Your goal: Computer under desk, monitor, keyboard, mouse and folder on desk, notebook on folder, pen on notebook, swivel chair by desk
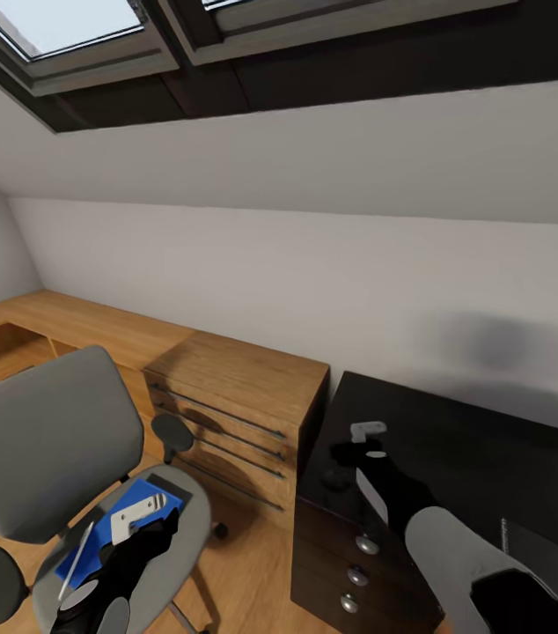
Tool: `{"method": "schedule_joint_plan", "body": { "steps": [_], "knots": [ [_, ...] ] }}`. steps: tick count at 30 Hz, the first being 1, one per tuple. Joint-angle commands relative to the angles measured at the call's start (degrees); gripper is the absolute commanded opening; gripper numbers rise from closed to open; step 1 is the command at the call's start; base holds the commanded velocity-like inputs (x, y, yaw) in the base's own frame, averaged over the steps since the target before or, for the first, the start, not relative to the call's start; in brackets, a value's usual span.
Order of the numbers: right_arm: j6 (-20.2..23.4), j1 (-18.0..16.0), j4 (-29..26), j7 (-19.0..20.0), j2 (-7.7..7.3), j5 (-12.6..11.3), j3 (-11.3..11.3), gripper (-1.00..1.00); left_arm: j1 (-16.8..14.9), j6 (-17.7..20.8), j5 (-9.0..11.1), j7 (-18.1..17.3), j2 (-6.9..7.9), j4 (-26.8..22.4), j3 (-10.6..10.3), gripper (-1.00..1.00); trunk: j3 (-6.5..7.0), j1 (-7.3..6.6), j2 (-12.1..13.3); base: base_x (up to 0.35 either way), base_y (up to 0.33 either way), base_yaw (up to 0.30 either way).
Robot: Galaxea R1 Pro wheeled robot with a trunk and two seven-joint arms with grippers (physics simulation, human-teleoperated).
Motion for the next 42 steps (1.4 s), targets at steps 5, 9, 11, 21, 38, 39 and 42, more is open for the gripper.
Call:
{"method": "schedule_joint_plan", "body": {
  "steps": [5,9,11,21,38,39,42],
  "knots": [
    [9.54,-3.49,1.01,-0.48,2.39,-0.79,0.46,1.00,0.00,0.12,0.63,0.57,0.01,0.00,0.00,1.00,-0.97,1.11,-2.07,0.000,0.000,0.000],
    [10.42,-3.76,4.79,-0.45,3.71,-0.99,0.54,1.00,-0.01,0.12,0.67,0.57,0.01,0.01,0.02,1.00,-1.69,1.99,-3.67,0.000,0.000,0.000],
    [10.48,-3.81,5.92,-0.42,4.01,-1.73,0.34,1.00,-0.02,0.12,0.67,0.57,0.01,0.04,0.03,1.00,-2.05,2.43,-4.47,0.000,0.000,0.000],
    [9.16,-3.77,7.19,-0.58,3.53,-8.42,-0.03,1.00,0.02,0.12,0.62,0.57,0.01,0.09,-0.04,1.00,-3.84,4.63,-8.48,0.000,0.000,0.000],
    [4.10,-3.77,7.61,-1.07,2.03,-8.37,0.05,1.00,0.06,0.12,0.59,0.57,0.01,0.10,-0.06,1.00,-5.64,6.83,-12.50,0.000,0.000,0.028],
    [4.09,-3.77,7.61,-1.07,2.03,-8.34,0.09,1.00,0.06,0.12,0.59,0.57,0.01,0.10,-0.06,1.00,-5.64,6.83,-12.50,0.000,0.000,0.000],
    [4.09,-3.77,7.66,-1.07,2.02,-8.29,0.12,1.00,0.06,0.12,0.59,0.57,0.01,0.10,-0.06,1.00,-5.64,6.83,-12.50,0.000,0.000,0.000]
  ]
}}
